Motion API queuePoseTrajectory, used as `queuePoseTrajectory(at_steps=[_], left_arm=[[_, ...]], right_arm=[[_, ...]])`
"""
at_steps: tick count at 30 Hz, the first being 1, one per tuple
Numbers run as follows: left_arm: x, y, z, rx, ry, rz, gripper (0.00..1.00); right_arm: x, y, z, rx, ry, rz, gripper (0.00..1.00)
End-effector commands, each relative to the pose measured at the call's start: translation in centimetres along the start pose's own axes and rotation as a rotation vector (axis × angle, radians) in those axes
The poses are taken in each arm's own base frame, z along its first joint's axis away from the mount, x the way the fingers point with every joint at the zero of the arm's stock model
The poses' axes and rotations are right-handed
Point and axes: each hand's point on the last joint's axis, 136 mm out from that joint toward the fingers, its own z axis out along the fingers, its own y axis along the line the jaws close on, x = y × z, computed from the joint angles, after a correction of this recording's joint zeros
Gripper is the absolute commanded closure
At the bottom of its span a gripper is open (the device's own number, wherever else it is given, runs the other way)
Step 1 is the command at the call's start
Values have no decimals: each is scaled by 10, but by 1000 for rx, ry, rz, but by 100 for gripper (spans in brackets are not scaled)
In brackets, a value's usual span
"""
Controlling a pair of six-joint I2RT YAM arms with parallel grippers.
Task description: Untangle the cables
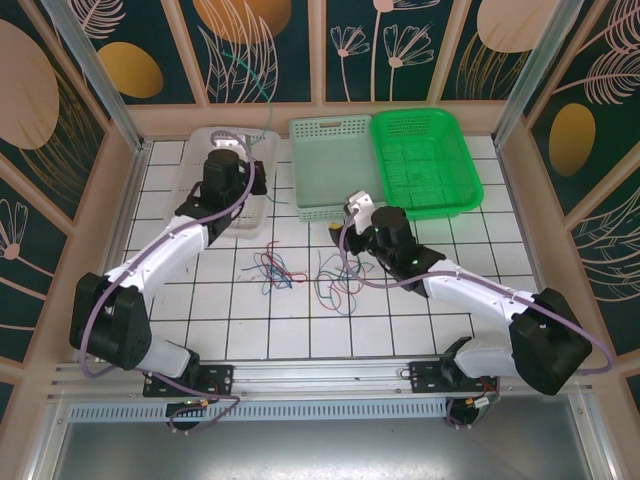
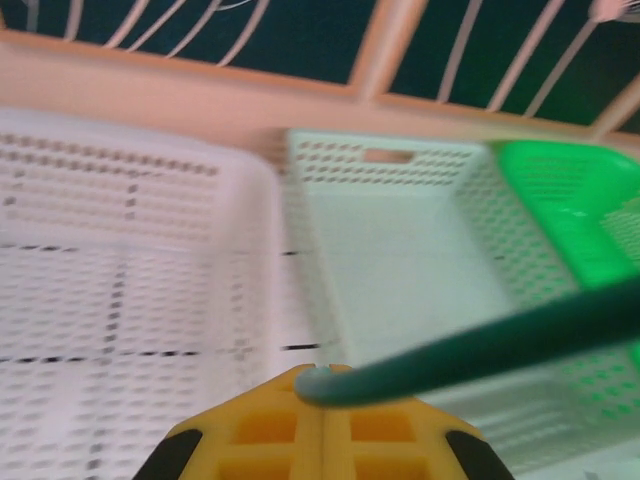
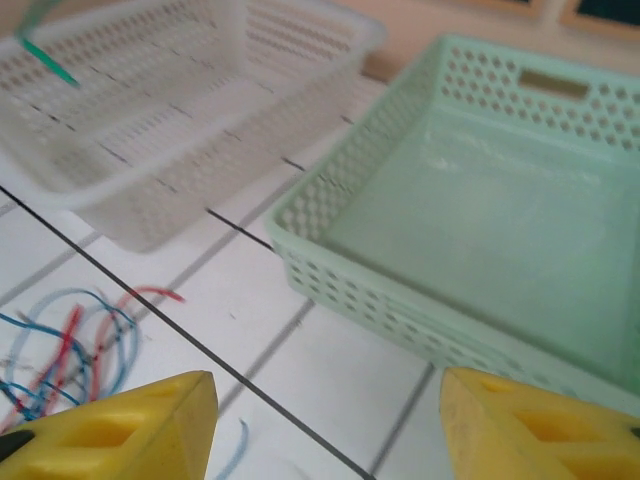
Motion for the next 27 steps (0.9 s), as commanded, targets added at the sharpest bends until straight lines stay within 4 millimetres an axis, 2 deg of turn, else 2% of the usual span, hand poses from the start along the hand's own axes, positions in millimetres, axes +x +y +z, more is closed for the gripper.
queuePoseTrajectory(at_steps=[1, 4, 7, 9, 13, 19, 25, 27], left_arm=[[16, 29, 16, -38, 121, 20, 100], [33, 59, 33, -95, 207, 3, 100], [47, 76, 45, -134, 270, -9, 100], [66, 88, 59, -130, 329, -36, 100], [87, 114, 71, -161, 406, -72, 100], [113, 135, 67, -233, 508, -34, 100], [119, 143, 60, -274, 534, -16, 99], [121, 142, 60, -271, 547, -17, 93]], right_arm=[[41, -16, -2, 38, 134, 88, 39], [48, -17, -5, 29, 147, 104, 39], [51, -18, -8, 34, 143, 113, 38], [54, -21, -10, 41, 146, 122, 38], [59, -24, -12, 50, 159, 128, 38], [70, -31, -16, 68, 186, 141, 38], [83, -43, -16, 99, 231, 158, 35], [87, -44, -15, 104, 247, 160, 35]])
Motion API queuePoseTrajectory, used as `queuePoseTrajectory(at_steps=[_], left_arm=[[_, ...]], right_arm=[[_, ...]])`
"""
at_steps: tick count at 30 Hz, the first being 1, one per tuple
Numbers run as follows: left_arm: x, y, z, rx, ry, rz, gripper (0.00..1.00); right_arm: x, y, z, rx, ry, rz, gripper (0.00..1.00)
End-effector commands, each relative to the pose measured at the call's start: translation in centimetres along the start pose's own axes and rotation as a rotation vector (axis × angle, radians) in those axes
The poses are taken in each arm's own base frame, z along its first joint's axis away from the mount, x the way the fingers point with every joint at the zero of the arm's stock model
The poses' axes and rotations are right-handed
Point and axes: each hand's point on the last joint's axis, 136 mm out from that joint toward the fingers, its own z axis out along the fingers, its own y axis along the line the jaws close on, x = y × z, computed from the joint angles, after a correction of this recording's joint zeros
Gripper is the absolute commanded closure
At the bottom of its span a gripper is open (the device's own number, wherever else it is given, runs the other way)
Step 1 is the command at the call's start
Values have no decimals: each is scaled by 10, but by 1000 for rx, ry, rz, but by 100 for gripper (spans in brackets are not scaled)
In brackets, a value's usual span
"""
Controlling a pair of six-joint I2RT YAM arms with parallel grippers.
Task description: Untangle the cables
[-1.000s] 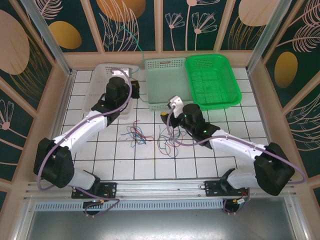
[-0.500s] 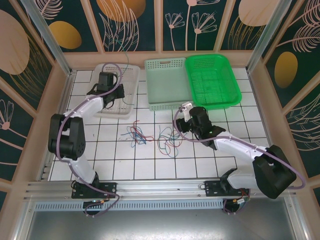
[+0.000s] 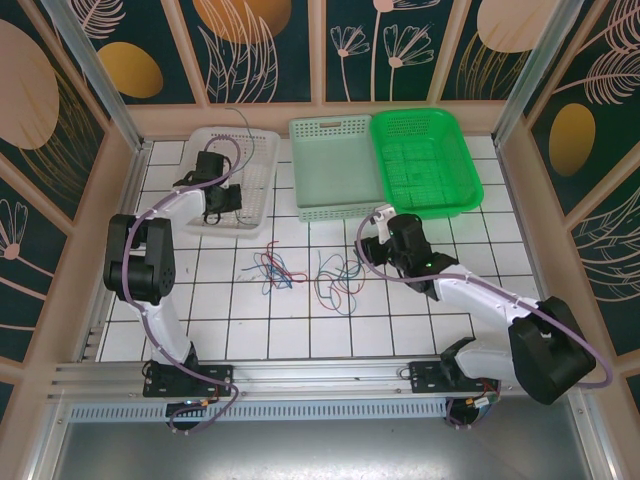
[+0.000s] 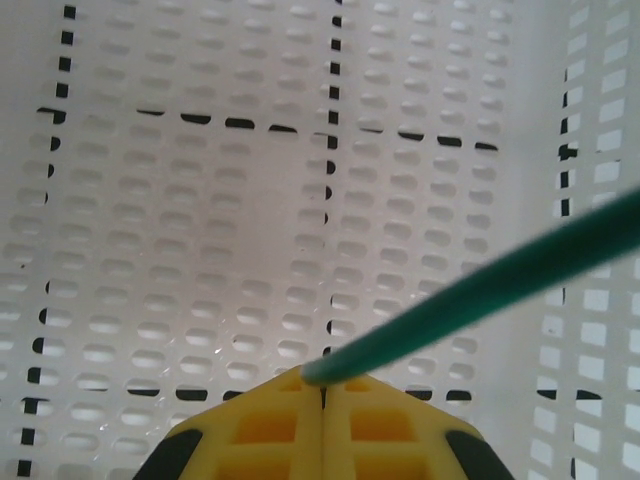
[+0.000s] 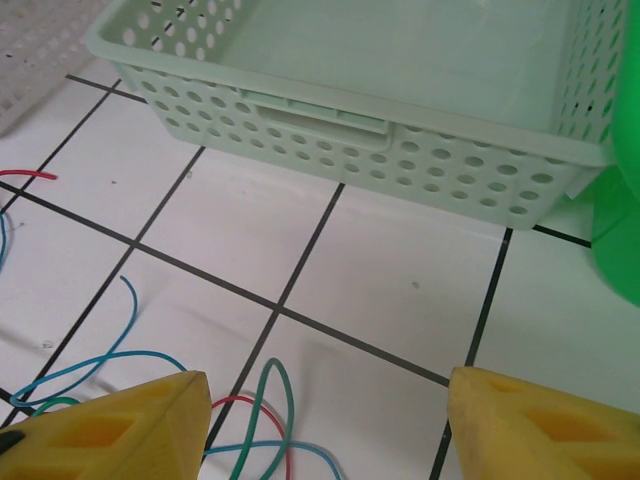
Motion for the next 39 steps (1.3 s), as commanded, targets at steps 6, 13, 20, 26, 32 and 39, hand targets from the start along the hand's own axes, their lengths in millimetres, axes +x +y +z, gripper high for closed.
queuePoseTrajectory(at_steps=[6, 13, 20, 26, 32, 39], left_arm=[[-5, 0, -13, -9, 4, 12, 61], [-26, -12, -48, 48, -90, 4, 44], [-38, -36, -84, 98, -200, 57, 33], [-41, -60, -109, 116, -282, 109, 30], [-40, -69, -121, 142, -323, 115, 30], [-35, -69, -120, 143, -328, 110, 31]], right_arm=[[16, 5, 8, -38, 74, 25, 33], [22, 11, 18, -78, 132, 96, 31], [35, 30, 34, -178, 243, 158, 38], [51, 20, 41, -170, 315, 227, 44], [52, 28, 43, -233, 333, 238, 56], [48, 40, 39, -308, 328, 224, 64]])
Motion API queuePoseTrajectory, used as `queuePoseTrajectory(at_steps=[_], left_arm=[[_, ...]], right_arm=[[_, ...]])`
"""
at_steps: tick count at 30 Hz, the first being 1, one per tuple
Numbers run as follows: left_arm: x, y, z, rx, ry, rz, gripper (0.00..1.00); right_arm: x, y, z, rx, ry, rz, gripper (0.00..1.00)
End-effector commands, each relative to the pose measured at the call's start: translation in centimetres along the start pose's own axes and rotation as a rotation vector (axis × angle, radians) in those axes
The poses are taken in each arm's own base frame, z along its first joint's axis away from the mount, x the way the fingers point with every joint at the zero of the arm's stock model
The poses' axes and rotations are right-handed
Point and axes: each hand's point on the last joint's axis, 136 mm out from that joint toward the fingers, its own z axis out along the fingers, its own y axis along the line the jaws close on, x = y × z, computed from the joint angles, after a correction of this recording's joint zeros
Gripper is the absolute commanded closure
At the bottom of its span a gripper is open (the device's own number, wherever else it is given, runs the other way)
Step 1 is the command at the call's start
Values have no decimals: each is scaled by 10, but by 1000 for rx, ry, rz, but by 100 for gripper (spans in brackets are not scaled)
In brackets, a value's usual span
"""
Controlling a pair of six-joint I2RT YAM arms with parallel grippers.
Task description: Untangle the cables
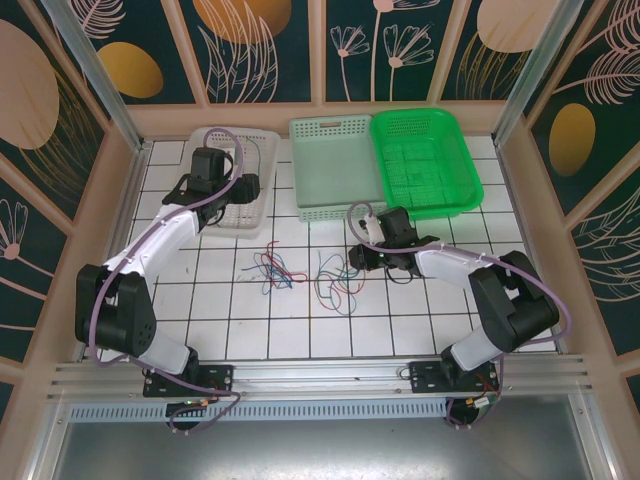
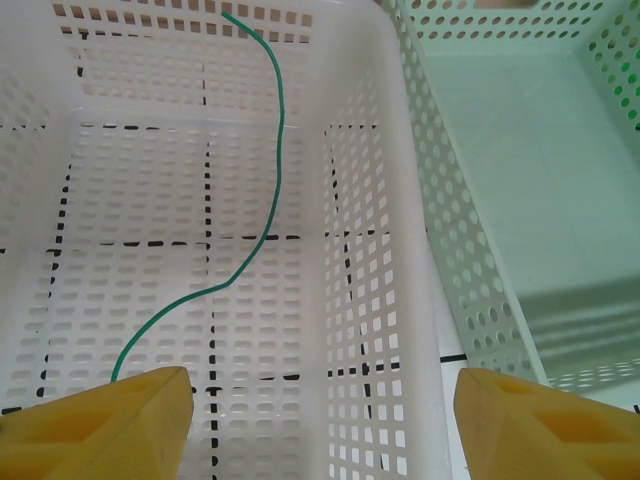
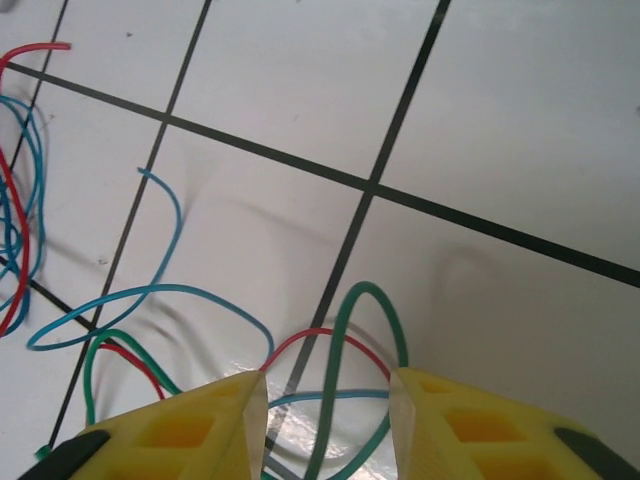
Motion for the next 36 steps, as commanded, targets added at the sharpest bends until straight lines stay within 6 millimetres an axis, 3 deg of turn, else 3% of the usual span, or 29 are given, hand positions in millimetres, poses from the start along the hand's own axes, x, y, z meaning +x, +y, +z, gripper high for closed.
queuePoseTrajectory(at_steps=[1, 4, 7, 8, 13, 19, 28, 33, 36], left_arm=[[-6, -3, -4, 4, -39, 2, 31], [-4, -6, -2, 17, -33, 0, 31], [-6, -9, -3, 25, -39, 4, 32], [-7, -10, -4, 26, -43, 5, 32], [-6, -24, -12, 74, -80, 64, 33], [3, -59, -17, 170, -103, 146, 34], [28, -140, -34, 489, -110, 251, 36], [37, -185, -55, 705, -127, 310, 39], [62, -213, -59, 822, -77, 371, 40]], right_arm=[[-5, 12, -4, -59, 1, -22, 65], [-3, 13, -2, -66, 18, -25, 77], [-6, 11, -6, -50, 14, -38, 99], [-10, 11, -11, -48, -1, -42, 100], [-31, 13, -44, -33, -104, -106, 100], [-49, 30, -88, -34, -304, -217, 100], [-60, 47, -140, -27, -481, -329, 100], [-63, 52, -149, -28, -508, -365, 100], [-62, 55, -146, -51, -494, -373, 100]])
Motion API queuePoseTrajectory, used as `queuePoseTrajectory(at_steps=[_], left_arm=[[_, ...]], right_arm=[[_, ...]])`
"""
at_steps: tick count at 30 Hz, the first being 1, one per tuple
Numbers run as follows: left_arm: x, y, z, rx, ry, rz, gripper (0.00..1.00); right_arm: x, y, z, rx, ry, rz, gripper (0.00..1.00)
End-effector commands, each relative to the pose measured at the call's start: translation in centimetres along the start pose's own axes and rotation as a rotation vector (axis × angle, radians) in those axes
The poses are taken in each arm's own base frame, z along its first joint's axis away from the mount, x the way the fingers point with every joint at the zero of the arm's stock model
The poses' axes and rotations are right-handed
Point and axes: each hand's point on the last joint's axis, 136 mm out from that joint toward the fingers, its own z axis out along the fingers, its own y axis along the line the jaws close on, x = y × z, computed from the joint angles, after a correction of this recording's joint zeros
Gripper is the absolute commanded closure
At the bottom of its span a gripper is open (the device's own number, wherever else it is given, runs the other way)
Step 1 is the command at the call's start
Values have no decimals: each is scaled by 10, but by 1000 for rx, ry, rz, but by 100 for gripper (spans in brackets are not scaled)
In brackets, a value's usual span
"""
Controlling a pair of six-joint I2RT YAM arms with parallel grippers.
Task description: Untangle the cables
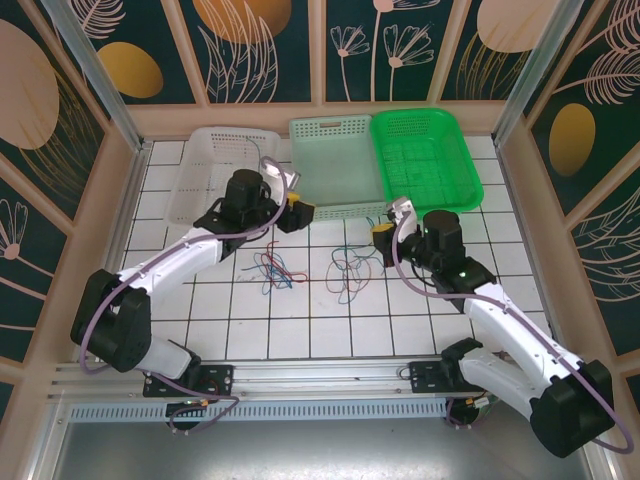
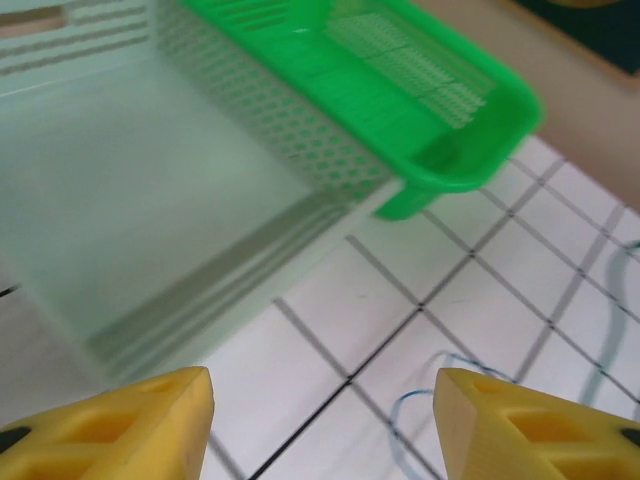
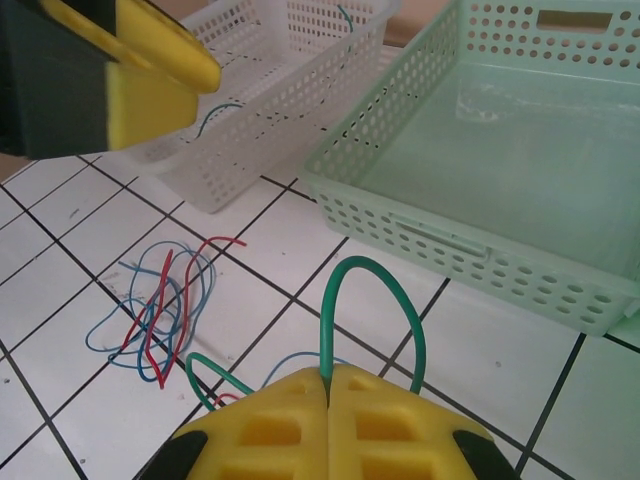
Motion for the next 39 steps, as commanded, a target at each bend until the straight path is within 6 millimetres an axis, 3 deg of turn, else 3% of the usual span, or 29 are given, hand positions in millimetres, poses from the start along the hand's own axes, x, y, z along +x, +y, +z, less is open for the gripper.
queuePoseTrajectory(at_steps=[1, 6, 13, 21, 29, 35, 37, 39], left_arm=[[9, -48, 13, 206, 12, 89, 41], [48, -78, 40, 336, 130, 96, 44], [81, -90, 46, 379, 177, 67, 50], [77, -94, 37, 386, 103, 52, 50], [86, -100, 55, 392, 130, 34, 62], [91, -78, 70, 257, 157, 28, 93], [95, -66, 73, 167, 190, 59, 100], [111, -51, 80, 85, 247, 75, 100]], right_arm=[[-5, 3, 0, -18, -12, -32, 100], [-9, -1, -2, 7, -22, -49, 100], [-9, -11, -3, 54, -25, -43, 100], [-10, -27, -4, 106, -40, 10, 100], [-19, -13, -4, 21, -89, 45, 100], [-19, -15, -5, 10, -81, 83, 100], [-18, -16, -7, -6, -67, 118, 100], [-18, -20, -8, -18, -52, 161, 100]])
